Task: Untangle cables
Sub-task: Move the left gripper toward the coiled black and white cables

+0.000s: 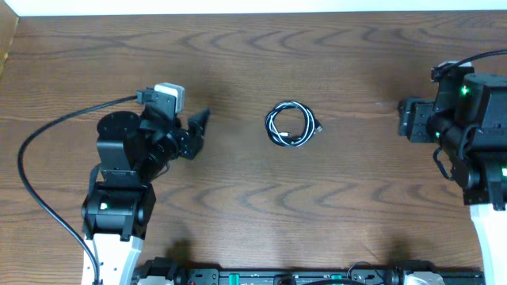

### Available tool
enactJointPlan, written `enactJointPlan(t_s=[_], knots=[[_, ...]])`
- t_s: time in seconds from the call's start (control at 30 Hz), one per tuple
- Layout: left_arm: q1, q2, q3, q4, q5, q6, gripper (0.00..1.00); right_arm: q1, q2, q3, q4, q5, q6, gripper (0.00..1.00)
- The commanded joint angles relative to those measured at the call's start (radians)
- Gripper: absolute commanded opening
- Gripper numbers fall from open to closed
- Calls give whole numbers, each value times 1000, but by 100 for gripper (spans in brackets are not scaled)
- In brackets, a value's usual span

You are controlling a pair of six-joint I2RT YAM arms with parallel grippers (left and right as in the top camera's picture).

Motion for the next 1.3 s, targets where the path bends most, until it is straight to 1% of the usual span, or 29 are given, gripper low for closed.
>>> enactJointPlan(t_s=[0.0, 0.03, 0.07, 0.1, 0.13, 0.17, 0.27, 0.3, 0.33, 0.5, 0.6, 0.63, 0.77, 0.9, 1.03, 1.13, 1.2, 1.27], knots=[[3, 0, 56, 29, -4, 4, 21, 2, 48, 25, 9, 20, 29, 21], [3, -2, 56, 34, -4, 2, 19, 2, 60, 25, 12, 20, 38, 25], [3, -2, 56, 39, -4, -4, 19, 2, 71, 25, 16, 13, 38, 58], [3, -2, 56, 41, 9, -3, 33, 2, 87, 25, 26, 5, 37, 97], [3, -1, 56, 41, 13, -3, 61, 2, 94, 25, 32, 5, 38, 99], [3, -1, 56, 41, 14, -3, 77, 2, 101, 25, 41, 5, 41, 99], [3, 7, 56, 49, 16, -7, 88, 2, 111, 25, 66, -7, 41, 99], [2, 17, 56, 52, 33, -7, 90, 2, 114, 25, 79, -22, 41, 99], [2, 32, 56, 59, 84, -7, 93, 2, 114, 25, 91, -49, 40, 99], [2, 93, 56, 93, 241, -7, 95, 2, 114, 25, 103, -177, 32, 99], [2, 140, 56, 105, 317, -6, 95, 2, 114, 25, 103, -275, -18, 99], [2, 167, 56, 105, 357, -6, 95, 2, 114, 25, 103, -338, -48, 99], [0, 226, 56, 111, 434, -7, 95, 2, 114, 25, 99, -354, -45, 99], [-42, 287, 56, 125, 430, -7, 95, 3, 115, 25, 87, -354, -1, 99], [-122, 360, 56, 203, 418, -7, 94, 2, 115, 25, 67, -310, 0, 98], [-185, 412, 56, 248, 323, -26, 93, 2, 115, 25, 41, -211, 42, 98], [-230, 456, 56, 284, 214, -82, 92, 2, 116, 25, 10, -151, 48, 98], [-261, 493, 56, 316, 149, -127, 92, 2, 116, 25, -15, -135, 48, 98]])
